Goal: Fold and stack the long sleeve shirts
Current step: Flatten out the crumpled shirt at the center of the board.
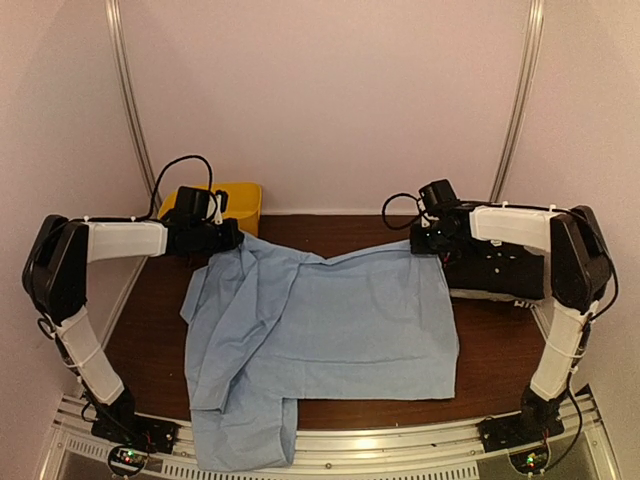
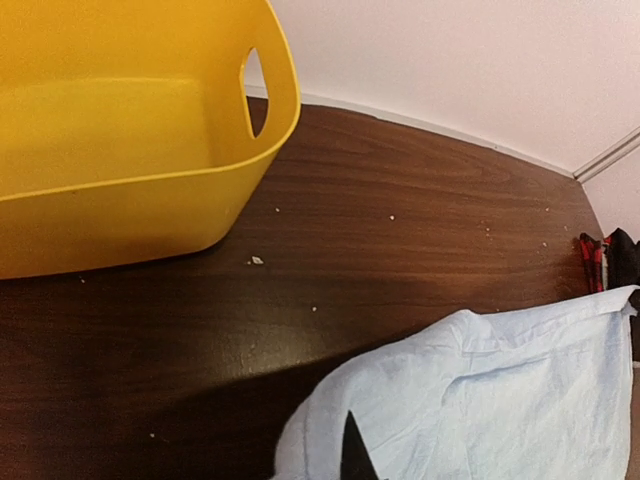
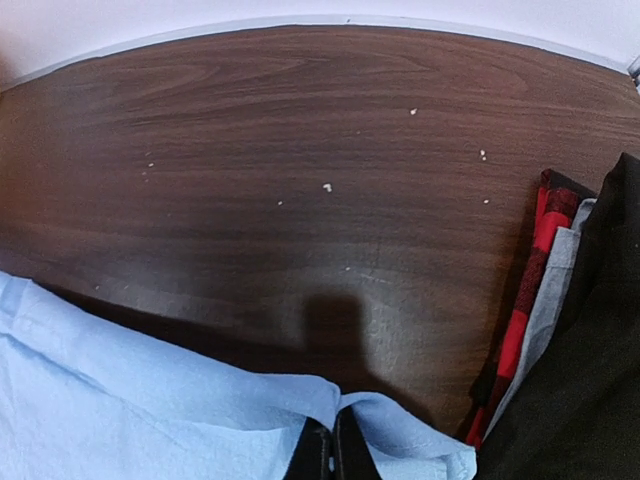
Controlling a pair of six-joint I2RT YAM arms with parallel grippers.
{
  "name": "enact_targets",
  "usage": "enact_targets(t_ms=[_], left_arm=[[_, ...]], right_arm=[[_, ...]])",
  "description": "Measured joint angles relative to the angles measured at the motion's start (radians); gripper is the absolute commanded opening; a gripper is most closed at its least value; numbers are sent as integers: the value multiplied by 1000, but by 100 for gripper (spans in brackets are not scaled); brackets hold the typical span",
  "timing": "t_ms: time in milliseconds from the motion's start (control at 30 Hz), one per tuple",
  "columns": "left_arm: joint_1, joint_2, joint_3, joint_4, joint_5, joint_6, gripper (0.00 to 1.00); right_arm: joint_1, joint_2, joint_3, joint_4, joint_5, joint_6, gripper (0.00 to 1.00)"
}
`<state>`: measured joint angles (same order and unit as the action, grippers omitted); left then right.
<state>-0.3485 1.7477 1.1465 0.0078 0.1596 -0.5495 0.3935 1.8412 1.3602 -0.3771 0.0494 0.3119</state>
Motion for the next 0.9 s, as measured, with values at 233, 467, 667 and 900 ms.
enact_targets(t_ms=[233, 467, 667, 900], left_arm=[[0, 57, 17, -3, -9, 0, 20], [0, 52, 17, -11, -15, 1, 65], [2, -24, 3, -23, -34, -6, 75], [3, -130, -136, 13, 59, -7, 81]], right_arm=[[-29, 149, 147, -41, 62, -5, 8], [-42, 200, 219, -69, 97, -31, 45], [-42, 154, 193, -78, 117, -46, 57], [-27, -73, 13, -37, 58, -47, 61]])
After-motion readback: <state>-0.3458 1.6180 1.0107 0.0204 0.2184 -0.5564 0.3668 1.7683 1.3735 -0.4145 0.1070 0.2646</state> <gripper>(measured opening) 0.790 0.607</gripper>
